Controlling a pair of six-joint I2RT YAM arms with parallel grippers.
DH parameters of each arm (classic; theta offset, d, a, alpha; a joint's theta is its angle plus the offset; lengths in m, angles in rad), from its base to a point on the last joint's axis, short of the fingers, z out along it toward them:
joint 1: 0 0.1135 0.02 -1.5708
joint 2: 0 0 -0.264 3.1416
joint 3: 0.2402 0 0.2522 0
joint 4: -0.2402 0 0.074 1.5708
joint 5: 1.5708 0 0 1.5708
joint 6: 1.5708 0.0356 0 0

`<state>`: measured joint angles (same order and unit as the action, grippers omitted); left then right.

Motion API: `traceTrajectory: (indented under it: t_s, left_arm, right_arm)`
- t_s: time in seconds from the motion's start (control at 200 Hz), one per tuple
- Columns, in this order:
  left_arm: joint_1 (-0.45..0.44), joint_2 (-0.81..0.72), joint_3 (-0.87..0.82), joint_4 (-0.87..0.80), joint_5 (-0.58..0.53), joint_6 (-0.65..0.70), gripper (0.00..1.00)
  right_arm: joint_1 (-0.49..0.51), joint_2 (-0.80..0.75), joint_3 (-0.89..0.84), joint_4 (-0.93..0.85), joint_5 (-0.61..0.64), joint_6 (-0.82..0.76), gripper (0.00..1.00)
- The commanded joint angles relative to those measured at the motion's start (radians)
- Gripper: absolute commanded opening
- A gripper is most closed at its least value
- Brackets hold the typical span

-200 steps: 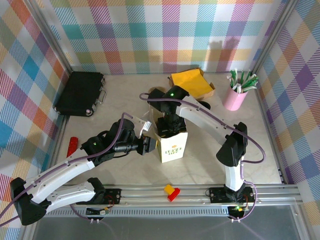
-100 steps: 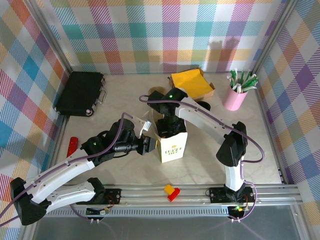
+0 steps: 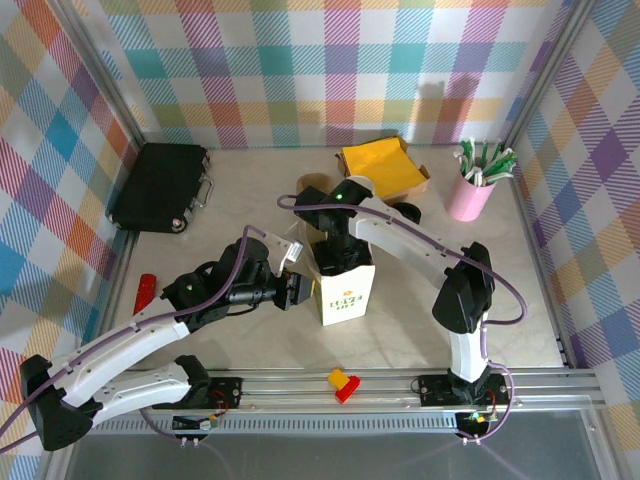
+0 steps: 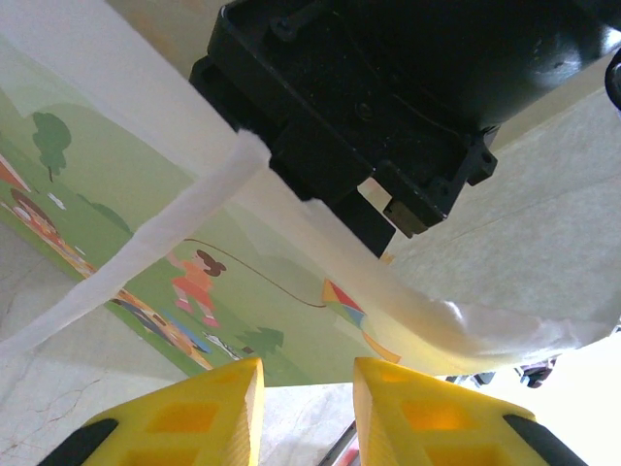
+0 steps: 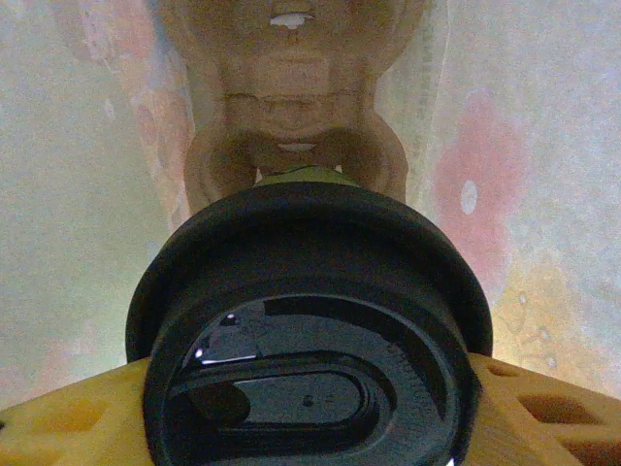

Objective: Pack the takeout coffee

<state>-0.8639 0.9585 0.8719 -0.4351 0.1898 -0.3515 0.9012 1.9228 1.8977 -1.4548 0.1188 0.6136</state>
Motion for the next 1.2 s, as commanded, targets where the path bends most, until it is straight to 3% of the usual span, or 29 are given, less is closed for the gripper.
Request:
traceTrajectory:
  t_s: [0.0, 1.195]
  left_arm:
    - [-0.01, -0.019, -0.013, 0.012, -0.011, -0.014, 0.3]
    - [-0.009, -0.017, -0.017, 0.013, -0.015, -0.016, 0.3]
  right_arm:
    - [0.01, -0.018, -0.008, -0.003, -0.001, 0.012, 0.5]
    - [0.011, -0.015, -0.072, 0.045, -0.018, 0.008, 0.5]
